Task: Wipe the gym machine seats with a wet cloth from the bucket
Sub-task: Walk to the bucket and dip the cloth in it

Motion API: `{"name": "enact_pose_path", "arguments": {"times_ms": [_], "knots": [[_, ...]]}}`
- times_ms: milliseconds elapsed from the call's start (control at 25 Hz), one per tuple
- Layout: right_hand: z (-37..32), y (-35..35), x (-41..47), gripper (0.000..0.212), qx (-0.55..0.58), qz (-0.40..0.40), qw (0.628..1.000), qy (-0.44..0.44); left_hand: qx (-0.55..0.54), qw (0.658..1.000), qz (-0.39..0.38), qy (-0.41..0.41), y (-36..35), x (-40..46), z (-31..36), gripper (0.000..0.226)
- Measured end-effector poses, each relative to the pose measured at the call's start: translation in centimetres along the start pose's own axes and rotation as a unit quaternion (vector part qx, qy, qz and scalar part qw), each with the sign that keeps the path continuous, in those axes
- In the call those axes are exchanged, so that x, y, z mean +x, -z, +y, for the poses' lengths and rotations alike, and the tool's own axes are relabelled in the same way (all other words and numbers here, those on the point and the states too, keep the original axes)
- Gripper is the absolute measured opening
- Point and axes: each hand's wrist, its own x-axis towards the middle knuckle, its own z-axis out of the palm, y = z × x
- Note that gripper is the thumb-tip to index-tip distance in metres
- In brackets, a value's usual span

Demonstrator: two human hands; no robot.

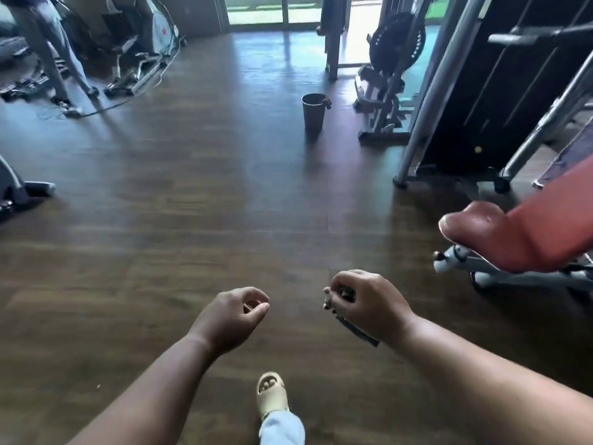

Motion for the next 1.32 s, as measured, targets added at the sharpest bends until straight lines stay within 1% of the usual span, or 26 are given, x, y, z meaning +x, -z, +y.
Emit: {"name": "enact_pose_path", "arguments": {"times_ms": [160, 240, 320, 440, 560, 640, 760, 920, 1040, 1160, 1320], "knots": [[0.0, 1.0, 11.7, 0.022, 0.016, 0.028, 0.998, -0.046, 0.012, 0.999, -0.018, -0.037, 6.7, 14.6, -1.2, 0.006], [0.3, 1.7, 16.6, 0.020, 0.020, 0.030, 0.998, -0.060, 0.024, 0.998, -0.022, -0.060, 9.6, 21.2, -0.2, 0.006], [0.8, 2.5, 21.6, 0.026, 0.018, 0.033, 0.997, -0.070, 0.028, 0.996, -0.030, -0.082, 11.4, 27.6, 1.8, 0.006], [2.7, 4.4, 29.2, 0.033, 0.003, 0.023, 0.998, -0.058, 0.028, 0.992, -0.050, -0.110, 12.2, 36.2, 4.7, 0.008], [5.8, 6.6, 38.1, 0.037, -0.048, 0.004, 0.999, -0.024, 0.058, 0.987, -0.074, -0.130, 12.7, 45.8, 6.6, 0.013], [7.6, 8.4, 45.0, 0.038, -0.067, -0.002, 0.998, -0.001, 0.070, 0.988, -0.068, -0.120, 14.1, 51.9, 7.6, 0.015], [10.0, 10.4, 56.4, 0.030, -0.093, -0.011, 0.995, 0.026, 0.060, 0.994, -0.030, -0.088, 16.9, 60.6, 8.8, 0.014], [10.1, 12.3, 70.9, 0.023, -0.094, -0.023, 0.994, 0.049, 0.050, 0.996, -0.001, -0.071, 20.6, 70.5, 9.5, 0.013], [9.5, 12.7, 81.7, 0.020, -0.091, -0.012, 0.994, 0.055, 0.048, 0.996, 0.007, -0.071, 23.8, 79.3, 9.0, 0.013], [9.1, 12.0, 92.3, 0.019, -0.098, -0.008, 0.994, 0.050, 0.046, 0.995, 0.013, -0.082, 27.5, 89.5, 7.5, 0.013], [9.2, 12.5, 104.2, 0.016, -0.088, 0.019, 0.996, -0.001, 0.069, 0.992, -0.024, -0.102, 32.9, 102.3, 7.1, 0.012]]}}
